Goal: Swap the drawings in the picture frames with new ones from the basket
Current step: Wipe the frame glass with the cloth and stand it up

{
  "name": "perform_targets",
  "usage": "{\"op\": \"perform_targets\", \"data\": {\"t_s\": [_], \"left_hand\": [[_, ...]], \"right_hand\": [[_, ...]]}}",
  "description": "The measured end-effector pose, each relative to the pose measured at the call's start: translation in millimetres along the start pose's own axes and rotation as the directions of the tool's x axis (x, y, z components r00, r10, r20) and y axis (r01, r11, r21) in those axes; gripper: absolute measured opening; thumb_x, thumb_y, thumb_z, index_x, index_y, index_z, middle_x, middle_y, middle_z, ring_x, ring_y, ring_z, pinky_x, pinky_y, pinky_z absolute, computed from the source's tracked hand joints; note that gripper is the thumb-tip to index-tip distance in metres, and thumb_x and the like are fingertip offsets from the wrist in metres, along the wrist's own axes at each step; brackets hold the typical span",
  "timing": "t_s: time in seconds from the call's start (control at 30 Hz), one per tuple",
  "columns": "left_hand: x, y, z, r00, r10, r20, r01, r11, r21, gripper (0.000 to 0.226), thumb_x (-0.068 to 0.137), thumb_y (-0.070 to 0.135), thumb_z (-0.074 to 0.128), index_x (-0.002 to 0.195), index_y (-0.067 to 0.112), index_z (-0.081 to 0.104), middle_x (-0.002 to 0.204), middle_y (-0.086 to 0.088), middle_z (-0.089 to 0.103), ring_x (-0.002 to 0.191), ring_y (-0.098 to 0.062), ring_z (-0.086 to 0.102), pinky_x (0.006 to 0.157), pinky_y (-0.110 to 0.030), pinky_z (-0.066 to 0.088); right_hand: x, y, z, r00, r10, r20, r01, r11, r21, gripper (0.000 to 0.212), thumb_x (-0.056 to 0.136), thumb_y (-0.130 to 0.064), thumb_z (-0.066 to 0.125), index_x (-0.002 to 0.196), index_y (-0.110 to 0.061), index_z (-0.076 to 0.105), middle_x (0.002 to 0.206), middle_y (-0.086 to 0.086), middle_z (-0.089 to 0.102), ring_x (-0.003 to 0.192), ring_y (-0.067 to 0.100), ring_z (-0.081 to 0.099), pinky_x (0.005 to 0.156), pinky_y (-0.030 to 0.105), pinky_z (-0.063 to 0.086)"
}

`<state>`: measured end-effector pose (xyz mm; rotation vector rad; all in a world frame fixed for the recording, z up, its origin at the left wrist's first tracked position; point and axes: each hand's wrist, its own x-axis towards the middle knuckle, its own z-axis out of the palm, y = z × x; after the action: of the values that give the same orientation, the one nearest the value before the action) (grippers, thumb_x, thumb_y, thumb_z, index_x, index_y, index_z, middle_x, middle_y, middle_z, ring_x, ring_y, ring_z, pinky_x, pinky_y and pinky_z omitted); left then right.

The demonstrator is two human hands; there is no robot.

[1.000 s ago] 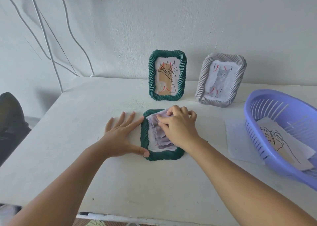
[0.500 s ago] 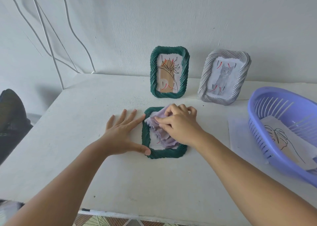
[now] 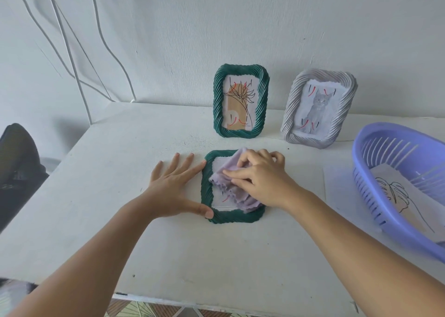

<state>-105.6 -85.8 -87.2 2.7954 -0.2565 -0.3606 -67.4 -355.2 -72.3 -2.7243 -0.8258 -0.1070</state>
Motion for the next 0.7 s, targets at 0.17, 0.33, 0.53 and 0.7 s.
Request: {"op": "perform_targets", "data": {"t_s": [0.17,0.33,0.53,0.7], "left_hand": [[-0.9,1.0,-0.9,1.0,-0.002,0.006,0.002,1.0,-0.004,0.131,0.041,0.108,0.052,0.15,0.065,-0.008,0.166,0.021,-0.018,0.147,-0.005,-0.034,0.122,-0.05,-0.018],[-0.8,0.8,-0.9,1.0,-0.01,0.009,0.01,1.0,-0.008,0.124,0.04,0.108,0.051,0.139,0.076,-0.014,0.166,0.022,-0.018,0.147,-0.004,-0.035,0.122,-0.049,-0.018],[-0.6,0.3,-0.2,1.0,-0.011,0.007,0.012,1.0,-0.015,0.132,0.039,0.108,0.053,0.15,0.066,-0.007,0.166,0.022,-0.016,0.147,-0.003,-0.035,0.122,-0.05,-0.019],[-1.9,3.4,-3.0,1.0,-0.02,0.022,0.02,1.0,-0.005,0.122,0.039,0.109,0.051,0.136,0.078,-0.017,0.166,0.021,-0.017,0.147,-0.004,-0.034,0.122,-0.049,-0.018]], "right_hand": [[19.5,-5.0,-0.4,0.986,0.146,-0.083,-0.151,0.988,-0.045,0.025,0.1,-0.05,0.054,0.121,-0.054,0.067,0.106,-0.012,0.047,0.108,0.017,0.041,0.098,0.043,0.022],[19.0,-17.8,8.9,0.998,0.061,-0.031,-0.06,0.998,0.031,0.026,0.1,-0.051,0.054,0.122,-0.055,0.066,0.108,-0.013,0.045,0.109,0.014,0.037,0.101,0.042,0.019],[13.0,10.4,-3.3,0.996,0.075,-0.041,-0.076,0.997,-0.026,0.027,0.099,-0.055,0.05,0.122,-0.06,0.063,0.105,-0.017,0.045,0.108,0.012,0.038,0.097,0.042,0.018],[27.3,-28.1,12.6,0.987,0.143,-0.074,-0.144,0.989,-0.016,0.023,0.1,-0.048,0.055,0.118,-0.051,0.069,0.108,-0.009,0.047,0.11,0.021,0.041,0.097,0.043,0.024]]}}
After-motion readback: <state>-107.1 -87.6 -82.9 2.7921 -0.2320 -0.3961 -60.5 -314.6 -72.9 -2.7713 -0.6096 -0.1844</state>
